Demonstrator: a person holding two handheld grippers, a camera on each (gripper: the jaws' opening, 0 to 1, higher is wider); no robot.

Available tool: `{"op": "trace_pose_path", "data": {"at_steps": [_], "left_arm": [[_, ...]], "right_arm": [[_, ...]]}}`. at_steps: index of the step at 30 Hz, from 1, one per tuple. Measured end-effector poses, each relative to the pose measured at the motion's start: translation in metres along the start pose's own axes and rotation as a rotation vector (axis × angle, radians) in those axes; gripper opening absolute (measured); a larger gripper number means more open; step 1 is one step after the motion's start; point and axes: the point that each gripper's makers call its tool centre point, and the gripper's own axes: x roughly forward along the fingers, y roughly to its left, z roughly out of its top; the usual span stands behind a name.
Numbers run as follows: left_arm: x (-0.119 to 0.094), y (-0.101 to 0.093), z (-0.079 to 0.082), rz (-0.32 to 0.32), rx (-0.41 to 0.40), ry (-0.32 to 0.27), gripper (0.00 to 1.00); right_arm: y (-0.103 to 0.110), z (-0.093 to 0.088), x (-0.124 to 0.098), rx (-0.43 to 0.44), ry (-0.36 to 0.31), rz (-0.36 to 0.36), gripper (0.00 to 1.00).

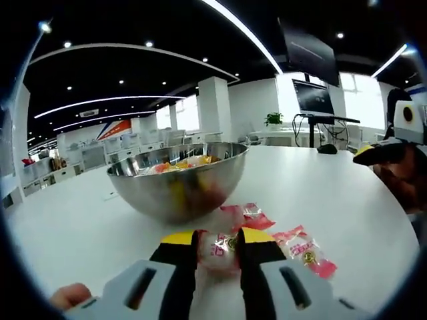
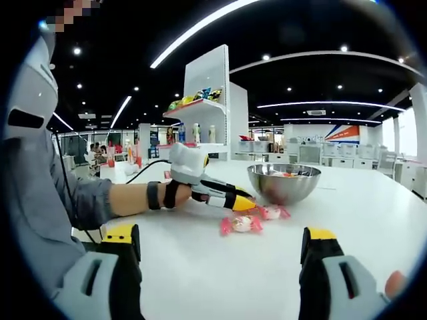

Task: Pick up the marshmallows scattered on the table and place them into the bowl on the table

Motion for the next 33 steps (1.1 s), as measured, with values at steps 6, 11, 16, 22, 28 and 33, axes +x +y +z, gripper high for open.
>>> {"op": "trace_pose_path", "data": {"at_steps": [6, 11, 16, 22, 28, 33], "left_arm": [[-0.006, -0.003, 0.004, -0.004, -0.010, -0.009, 0.24], [-0.012, -0.005, 0.013, -0.011, -0.006, -0.039, 0.24], [-0.020, -0.010, 0.024, -0.007, 0.008, -0.052, 0.24], [-0.037, -0.014, 0.076, -0.010, 0.029, -0.135, 0.24], [-0.024, 0.007, 0.139, -0.031, 0.031, -0.188, 0.24], [0.024, 0.053, 0.154, 0.024, 0.090, -0.160, 0.25]], "right_arm": [[0.001, 0.000, 0.000, 0.001, -0.001, 0.003, 0.95], [-0.002, -0.003, 0.000, 0.009, 0.001, -0.002, 0.95], [-0.001, -0.004, 0.003, 0.009, 0.009, 0.005, 0.95], [-0.001, -0.003, 0.004, 0.008, 0.004, 0.006, 0.95], [-0.001, -0.003, 0.005, 0.014, 0.005, 0.006, 0.95], [0.002, 0.000, 0.004, 0.008, -0.002, 0.008, 0.95]]}}
